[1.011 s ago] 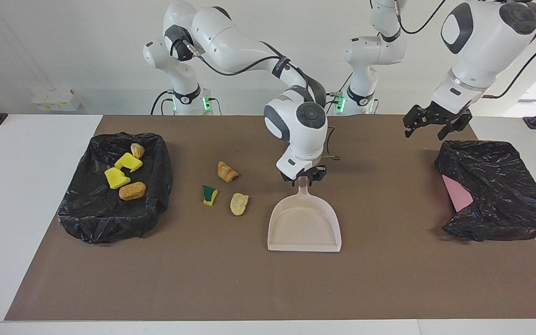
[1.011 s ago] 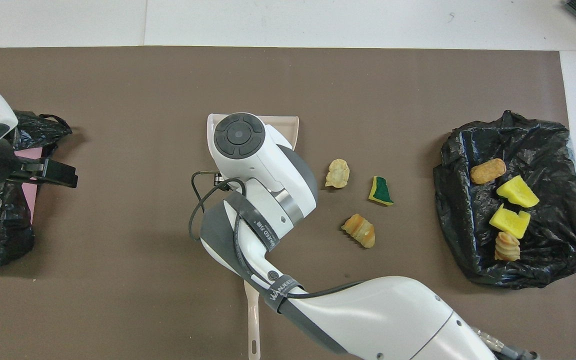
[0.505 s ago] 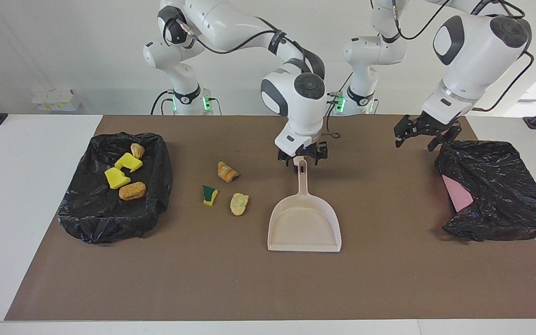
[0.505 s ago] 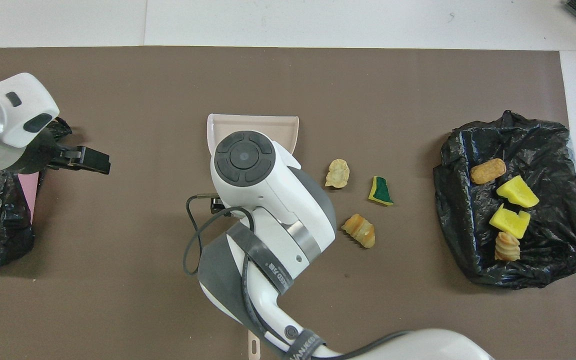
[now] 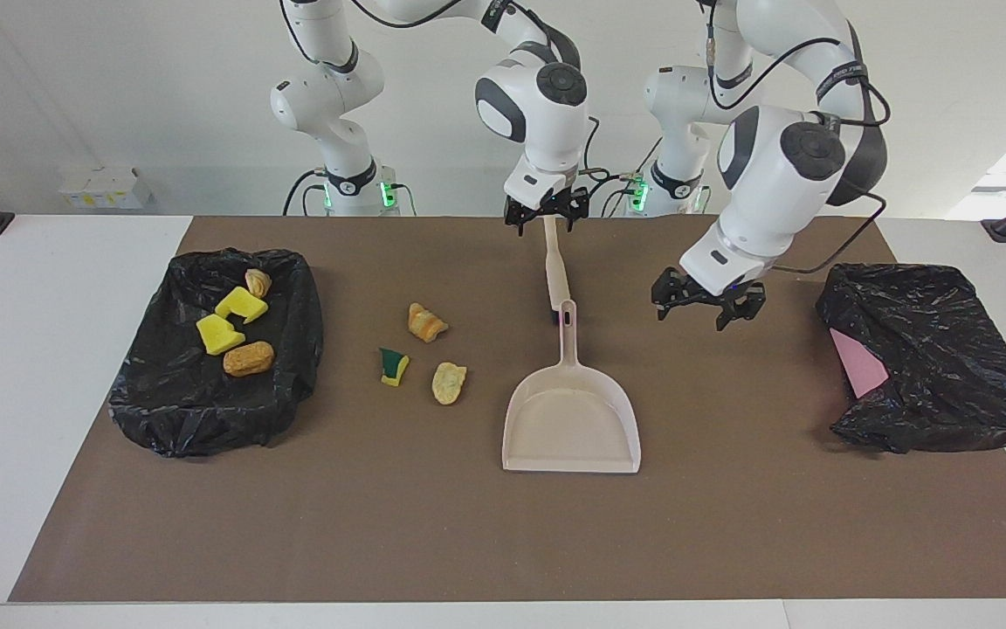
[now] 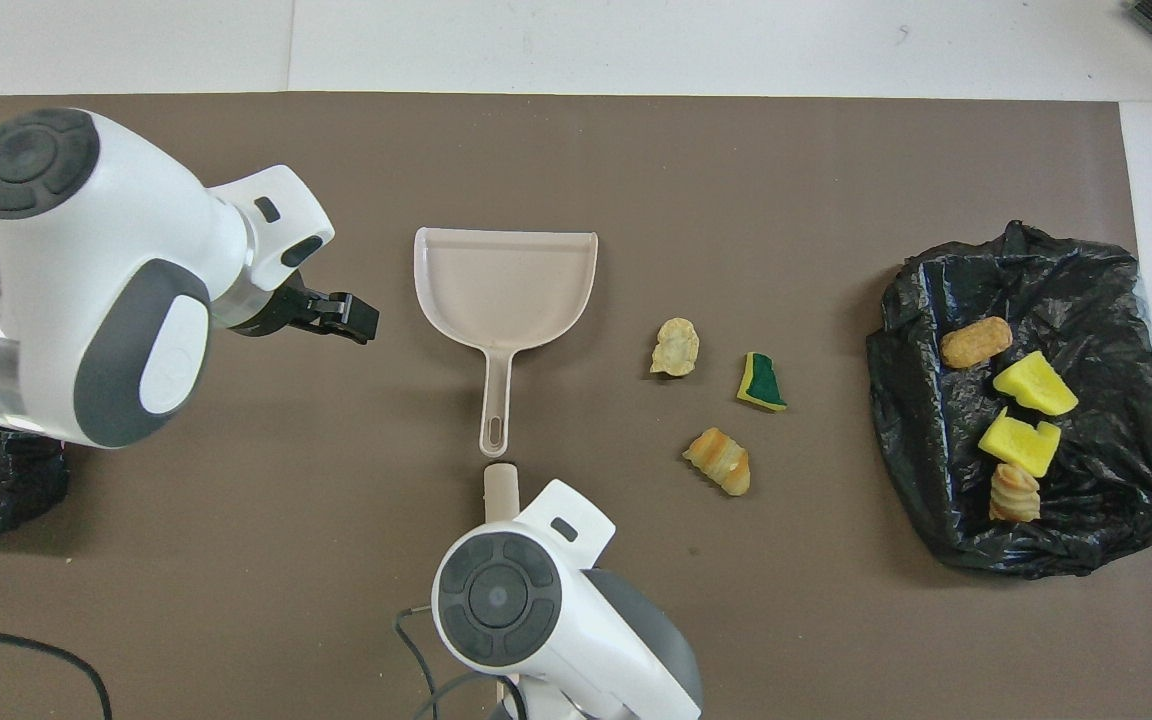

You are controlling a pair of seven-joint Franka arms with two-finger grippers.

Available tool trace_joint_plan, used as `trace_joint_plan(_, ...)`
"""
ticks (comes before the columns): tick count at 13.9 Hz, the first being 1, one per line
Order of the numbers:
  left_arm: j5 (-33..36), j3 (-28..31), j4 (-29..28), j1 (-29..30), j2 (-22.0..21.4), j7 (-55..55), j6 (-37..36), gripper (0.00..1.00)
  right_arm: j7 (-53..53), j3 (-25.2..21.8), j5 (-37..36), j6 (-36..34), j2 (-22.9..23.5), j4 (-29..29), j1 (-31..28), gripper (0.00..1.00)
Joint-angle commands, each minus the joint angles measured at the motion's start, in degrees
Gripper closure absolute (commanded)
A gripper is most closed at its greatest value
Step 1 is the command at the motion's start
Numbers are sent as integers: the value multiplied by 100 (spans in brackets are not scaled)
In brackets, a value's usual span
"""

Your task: Sweep and dump trash in bin

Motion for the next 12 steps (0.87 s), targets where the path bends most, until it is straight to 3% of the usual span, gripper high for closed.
trace_joint_plan(1,-37,87,-27,-347,222,-342,444,0,184,-10,151,632,-142,-751,188,0)
trace_joint_plan(4,-37,79,-142,-733,372,-501,691,0,455,-10,160,1178,41,-849,425,0)
trace_joint_plan(9,-37,87,-659,-1331,513,-851,1279,0,492,16,247,1267,121,-858,461,0)
trace_joint_plan(12,-19,88,-774,-1552,724,-1125,1474,1,395,7,775,1267,139,-858,470,11)
